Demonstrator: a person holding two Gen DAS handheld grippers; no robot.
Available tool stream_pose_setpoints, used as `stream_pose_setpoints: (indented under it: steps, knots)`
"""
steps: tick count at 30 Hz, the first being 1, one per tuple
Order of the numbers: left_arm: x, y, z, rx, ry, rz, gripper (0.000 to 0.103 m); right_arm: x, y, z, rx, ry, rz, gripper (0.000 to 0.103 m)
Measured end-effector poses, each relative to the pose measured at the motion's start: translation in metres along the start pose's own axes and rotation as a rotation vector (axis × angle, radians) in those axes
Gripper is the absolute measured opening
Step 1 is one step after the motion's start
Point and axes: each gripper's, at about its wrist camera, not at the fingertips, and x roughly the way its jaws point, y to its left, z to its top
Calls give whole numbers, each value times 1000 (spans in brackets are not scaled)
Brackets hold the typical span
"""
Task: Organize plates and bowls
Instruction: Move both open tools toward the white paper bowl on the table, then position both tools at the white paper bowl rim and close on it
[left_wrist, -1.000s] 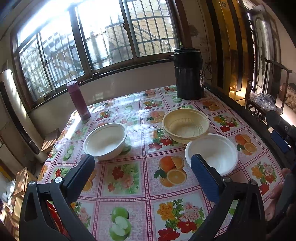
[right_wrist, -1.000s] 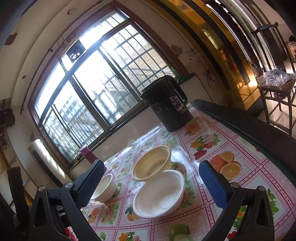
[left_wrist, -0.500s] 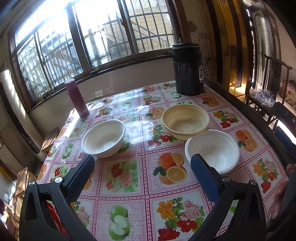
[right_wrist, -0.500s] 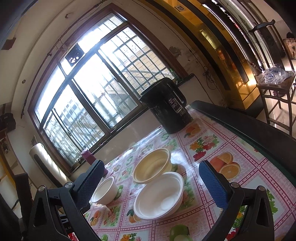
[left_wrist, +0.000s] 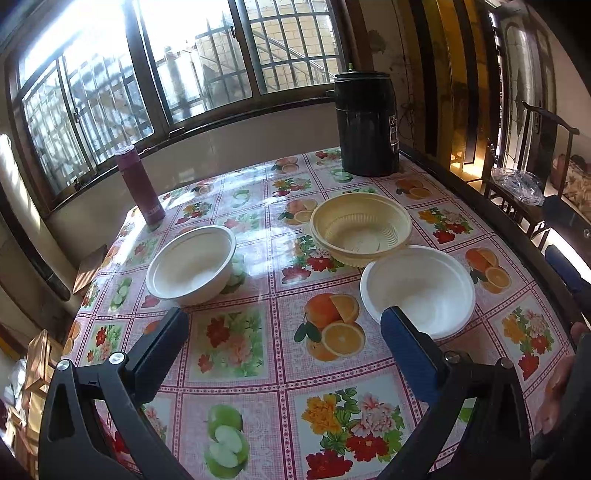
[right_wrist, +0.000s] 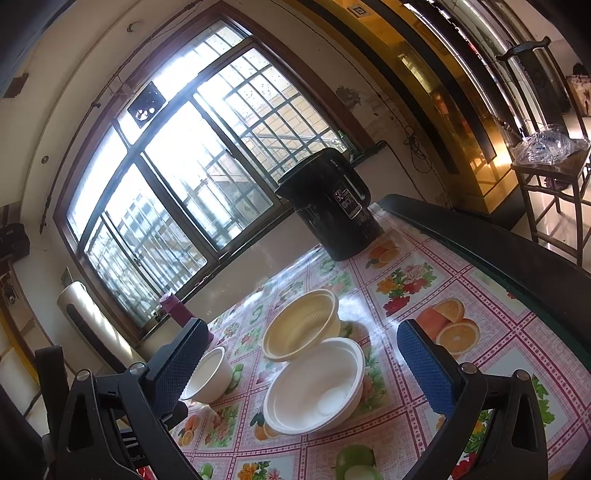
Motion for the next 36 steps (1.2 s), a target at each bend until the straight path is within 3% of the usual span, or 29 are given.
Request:
stream_pose_setpoints:
  steps: [7,14,36]
  knots:
    - [29,-13,0,74,50,0,103,19,-7,1,-26,106,-4,103]
    - [55,-16,0,77,132,-39,103,43,-15,-6,-28,232,-10,103]
    - [28,-18,2,89,65,-6,103,45,-36,-2,73,202,-36,103]
